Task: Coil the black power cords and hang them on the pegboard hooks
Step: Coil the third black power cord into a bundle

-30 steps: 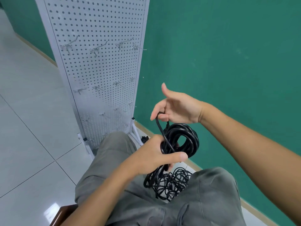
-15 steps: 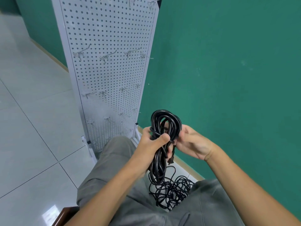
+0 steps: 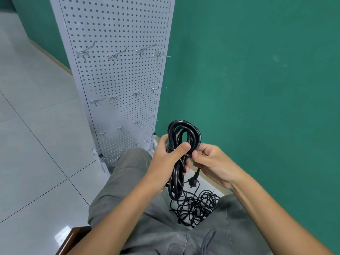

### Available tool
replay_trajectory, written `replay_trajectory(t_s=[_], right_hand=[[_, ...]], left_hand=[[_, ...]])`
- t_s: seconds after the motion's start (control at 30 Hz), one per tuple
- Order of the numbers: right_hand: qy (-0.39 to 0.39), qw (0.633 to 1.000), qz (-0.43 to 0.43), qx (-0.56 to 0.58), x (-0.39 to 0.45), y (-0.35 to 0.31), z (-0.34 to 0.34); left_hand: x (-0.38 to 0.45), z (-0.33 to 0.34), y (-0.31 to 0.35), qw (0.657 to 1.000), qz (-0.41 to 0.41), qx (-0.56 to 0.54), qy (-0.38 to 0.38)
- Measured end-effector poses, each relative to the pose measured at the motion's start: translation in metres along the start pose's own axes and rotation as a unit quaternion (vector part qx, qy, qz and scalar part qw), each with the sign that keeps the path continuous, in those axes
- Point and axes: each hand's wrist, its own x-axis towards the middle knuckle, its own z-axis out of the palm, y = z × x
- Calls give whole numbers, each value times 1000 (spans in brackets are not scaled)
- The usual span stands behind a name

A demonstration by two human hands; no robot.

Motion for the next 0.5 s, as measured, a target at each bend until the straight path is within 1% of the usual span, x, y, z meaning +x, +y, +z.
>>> replay_trajectory(t_s=[0.1,0.2,0.3,0.4,0.5], right_hand=[[58,997,-22,-55,-2,-4,10],[128,986,-30,-107,-1,-2,17],[185,975,-29,-121,-1,1,25],[224,963,-20,-149,0,2,30],[239,951,-13,-197,-1,1,33]], left_hand=[[4,-2,-1,999,11,30,39],[5,-4,-3,991,40,108,67],[3,-4,-5,983,54,152,90],[2,-4,-8,972,70,195,108],[5,-7,-11,955,81,254,130]])
